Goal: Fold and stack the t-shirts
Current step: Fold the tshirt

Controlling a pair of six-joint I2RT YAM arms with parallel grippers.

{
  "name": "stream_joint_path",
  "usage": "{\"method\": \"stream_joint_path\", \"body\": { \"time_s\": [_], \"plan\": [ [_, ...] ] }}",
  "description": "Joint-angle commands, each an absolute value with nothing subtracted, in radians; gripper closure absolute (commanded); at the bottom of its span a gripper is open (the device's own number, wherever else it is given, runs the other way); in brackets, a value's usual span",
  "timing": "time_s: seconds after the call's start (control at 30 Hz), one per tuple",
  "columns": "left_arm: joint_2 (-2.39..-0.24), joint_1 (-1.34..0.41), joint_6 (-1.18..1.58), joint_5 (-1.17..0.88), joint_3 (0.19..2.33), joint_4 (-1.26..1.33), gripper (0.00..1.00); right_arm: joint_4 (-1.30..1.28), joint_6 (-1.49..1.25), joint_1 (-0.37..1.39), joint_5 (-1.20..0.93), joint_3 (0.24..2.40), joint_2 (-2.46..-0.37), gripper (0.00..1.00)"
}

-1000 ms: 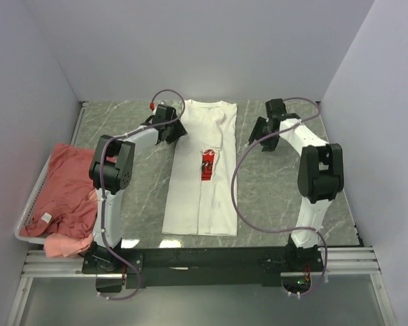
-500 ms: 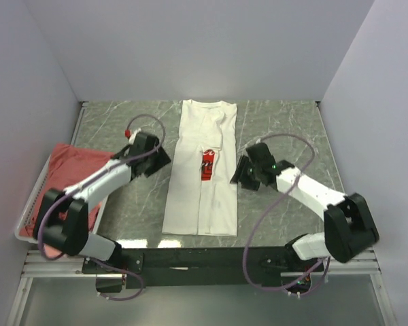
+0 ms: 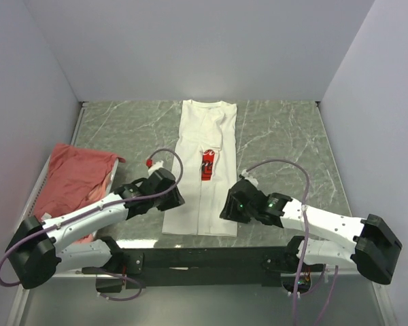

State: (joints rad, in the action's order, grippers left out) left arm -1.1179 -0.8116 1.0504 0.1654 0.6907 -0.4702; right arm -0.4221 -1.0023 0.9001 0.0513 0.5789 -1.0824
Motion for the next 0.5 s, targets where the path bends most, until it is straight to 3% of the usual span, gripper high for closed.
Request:
{"method": "stream_joint_path", "body": {
  "time_s": [0.0,0.23,0.47],
  "plan": [
    [-1.138,-0.883,1.048,0.101,0.684,-0.411,0.63,-0.446,-1.069,0.982,0.179,0.650,-1.126,0.52],
    [-1.242,-1.049,1.063,0.112,0.703,-0.374,0.64,-0.443,-1.101,1.110,0.257,0.777,-1.311,0.53],
    [-1.302,-1.091,1.088,0.078,0.678,-0.318,0.61,-0.417,-1.150,1.198,0.279,0.825,-1.439,0.53]
  ]
}}
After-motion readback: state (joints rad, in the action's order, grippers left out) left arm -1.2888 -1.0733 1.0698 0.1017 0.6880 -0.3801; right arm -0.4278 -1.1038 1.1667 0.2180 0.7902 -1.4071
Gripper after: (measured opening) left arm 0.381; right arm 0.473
